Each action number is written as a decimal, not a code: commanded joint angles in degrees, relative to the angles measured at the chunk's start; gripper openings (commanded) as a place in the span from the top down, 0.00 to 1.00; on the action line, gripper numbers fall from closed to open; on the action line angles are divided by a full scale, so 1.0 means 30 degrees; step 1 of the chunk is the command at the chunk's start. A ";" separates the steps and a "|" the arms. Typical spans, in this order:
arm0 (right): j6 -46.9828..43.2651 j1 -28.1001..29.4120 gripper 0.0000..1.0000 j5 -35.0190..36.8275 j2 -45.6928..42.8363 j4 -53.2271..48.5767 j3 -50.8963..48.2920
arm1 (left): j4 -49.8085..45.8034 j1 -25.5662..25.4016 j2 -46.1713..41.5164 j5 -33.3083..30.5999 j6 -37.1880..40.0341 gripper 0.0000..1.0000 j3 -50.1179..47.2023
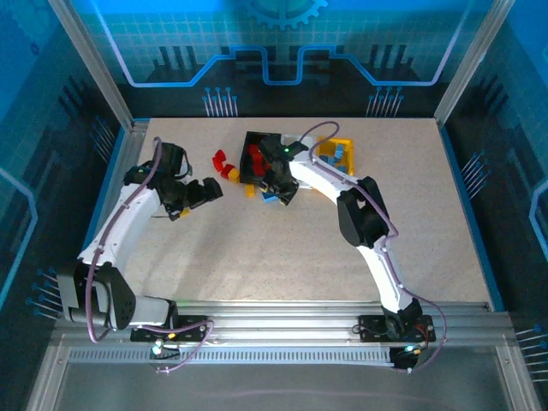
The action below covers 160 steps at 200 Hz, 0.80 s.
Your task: Sort the legos into containers by color
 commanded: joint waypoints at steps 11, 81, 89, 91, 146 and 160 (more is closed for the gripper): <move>0.0933 0.0174 0.38 0.1112 0.1332 -0.1139 0.1466 | -0.0544 0.0203 0.0237 0.0763 0.0836 0.01 0.0076; 0.1163 0.0205 0.38 0.1457 0.2810 -0.1883 0.2535 | -0.0729 0.0904 0.0068 0.1298 0.1605 0.01 -0.0569; 0.1133 0.0200 0.38 0.1385 0.2692 -0.1929 0.2175 | -0.0695 0.0995 0.0034 0.1388 0.1606 0.01 -0.0676; 0.1112 0.0213 0.38 0.1363 0.2651 -0.1929 0.2057 | -0.0674 0.1020 0.0032 0.1409 0.1606 0.01 -0.0708; 0.0465 0.0119 0.48 0.1084 -0.0486 0.0211 -0.4093 | -0.0088 0.1212 0.0076 0.1811 0.1235 0.01 -0.0894; 0.0048 0.0119 0.56 0.1349 -0.1563 0.0482 -0.5315 | 0.0061 0.1212 0.0090 0.1938 0.1066 0.01 -0.0993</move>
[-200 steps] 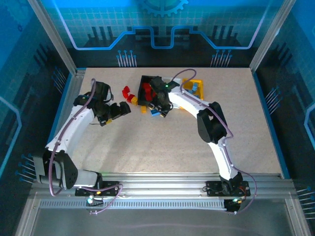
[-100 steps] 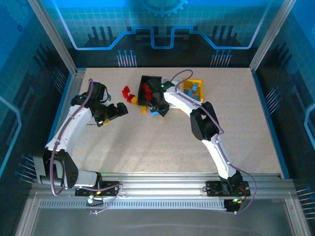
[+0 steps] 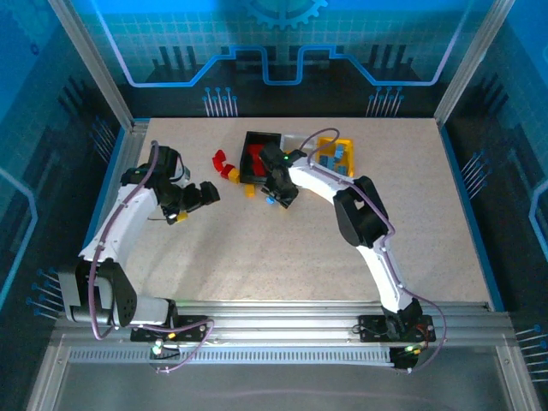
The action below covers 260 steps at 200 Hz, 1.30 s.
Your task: Sort the legos into containers by color
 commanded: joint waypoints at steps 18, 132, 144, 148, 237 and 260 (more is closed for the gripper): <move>-0.0998 0.0018 0.73 0.0854 -0.2392 -0.1535 -0.4051 | 0.0402 0.0153 -0.0091 0.0800 -0.0230 0.01 -0.0506; -0.8863 -0.3058 0.86 0.2673 -1.1900 -0.2599 -0.8801 | 0.1658 -0.0386 -0.1481 0.1425 -0.2193 0.01 -0.2602; -1.0027 -0.3995 0.85 0.2557 -1.1977 -0.2625 -0.8054 | 0.1620 -0.0697 -0.1535 0.1291 -0.2314 0.01 -0.2626; -1.0359 -0.4288 0.85 0.2608 -1.1905 -0.2675 -0.7756 | 0.1618 -0.0769 -0.1520 0.1276 -0.2339 0.01 -0.2628; -1.5975 -0.7622 0.81 -0.0080 -0.5591 -0.4101 0.1155 | 0.1449 -0.1594 -0.1447 0.1839 -0.3489 0.01 -0.2744; -1.6610 -0.7661 0.80 -0.0460 -0.3778 -0.4398 0.2794 | 0.1242 -0.1638 -0.1419 0.1828 -0.3576 0.01 -0.2701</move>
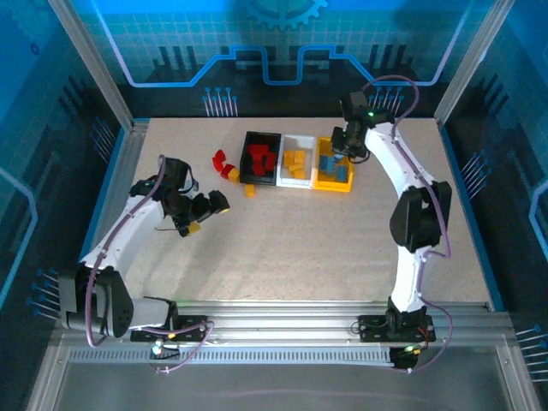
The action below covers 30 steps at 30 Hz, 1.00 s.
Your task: Sort the legos into containers by color
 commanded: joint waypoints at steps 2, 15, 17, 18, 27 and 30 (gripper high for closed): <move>-0.1723 -0.0169 0.79 -0.1111 0.2428 -0.1479 0.2034 | -0.0424 -0.0142 -0.0362 0.0486 -0.0508 0.01 -0.0186; -0.1939 -0.0495 0.55 -0.2200 0.3931 -0.1499 0.2979 | -0.1417 0.0136 0.2698 -0.0779 0.0082 0.01 0.2678; -0.2091 -0.0574 0.52 -0.2408 0.3387 -0.1380 0.2593 | -0.1235 0.0441 0.3657 -0.0507 -0.0311 0.01 0.3515; -0.2148 -0.0579 0.51 -0.2542 0.3041 -0.1270 0.2314 | -0.0989 0.0646 0.4077 -0.0326 -0.0684 0.01 0.3876; -0.1511 -0.0213 0.49 -0.4366 -0.1707 0.0723 -0.3766 | 0.0164 0.1470 0.9192 -0.0730 -0.3876 0.01 0.9105; -0.1296 0.0355 0.49 -0.4880 -0.3235 0.1018 -0.5975 | -0.1478 0.1467 1.2269 -0.1721 -0.3330 0.02 1.3030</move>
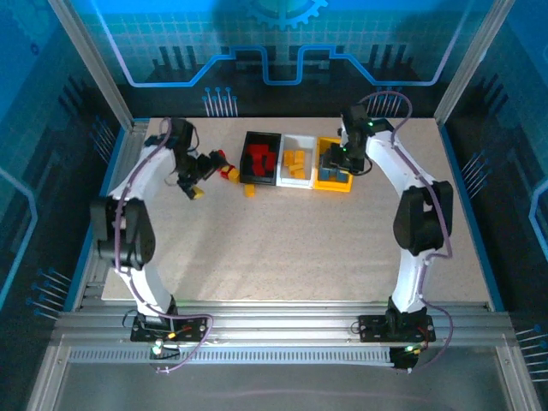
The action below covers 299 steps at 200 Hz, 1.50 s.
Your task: Sort the legos into containers by color
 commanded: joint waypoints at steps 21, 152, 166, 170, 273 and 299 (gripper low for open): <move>0.0533 0.1411 0.49 -0.1714 -0.3190 0.0611 -0.3964 | -0.4001 0.0202 0.6114 -0.2765 0.0749 0.07 0.8328; 0.1430 0.2100 0.50 -0.0936 -0.7087 0.0184 -0.8160 | -0.4492 0.0488 1.2392 -0.2294 -0.0757 0.33 1.4990; 0.1631 0.2115 0.50 -0.0964 -0.7073 0.0272 -0.8224 | -0.4490 0.0485 1.2458 -0.2206 -0.0786 0.34 1.4662; 0.1680 0.2123 0.50 -0.0960 -0.7073 0.0300 -0.8250 | -0.4499 0.0472 1.2483 -0.2177 -0.0762 0.35 1.4622; 0.2998 0.3083 0.51 -0.0324 -0.7273 0.0628 -0.8601 | -0.4211 0.0696 1.2121 -0.1708 -0.0222 0.66 1.2839; 0.3162 0.3529 0.51 0.0052 -0.7391 0.0600 -0.8601 | -0.3706 0.0896 1.1193 -0.1585 0.0055 0.70 1.1411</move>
